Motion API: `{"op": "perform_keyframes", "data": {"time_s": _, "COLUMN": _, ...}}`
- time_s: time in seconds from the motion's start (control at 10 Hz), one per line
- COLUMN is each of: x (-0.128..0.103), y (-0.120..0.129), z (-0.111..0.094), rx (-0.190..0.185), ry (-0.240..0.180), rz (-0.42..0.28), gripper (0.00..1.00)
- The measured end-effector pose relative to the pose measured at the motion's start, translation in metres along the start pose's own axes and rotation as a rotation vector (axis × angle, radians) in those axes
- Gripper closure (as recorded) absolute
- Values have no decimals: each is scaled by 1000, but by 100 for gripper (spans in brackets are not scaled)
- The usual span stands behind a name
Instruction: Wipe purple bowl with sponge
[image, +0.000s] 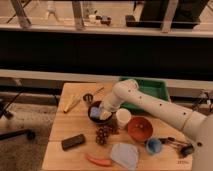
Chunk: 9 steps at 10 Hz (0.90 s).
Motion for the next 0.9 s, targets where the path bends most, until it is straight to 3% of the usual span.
{"op": "perform_keyframes", "data": {"time_s": 0.4, "x": -9, "y": 15, "z": 13, "rx": -32, "ry": 7, "rz": -35, "gripper": 98}}
{"op": "perform_keyframes", "data": {"time_s": 0.9, "x": -52, "y": 30, "z": 31, "rx": -70, "ry": -8, "rz": -119, "gripper": 98}}
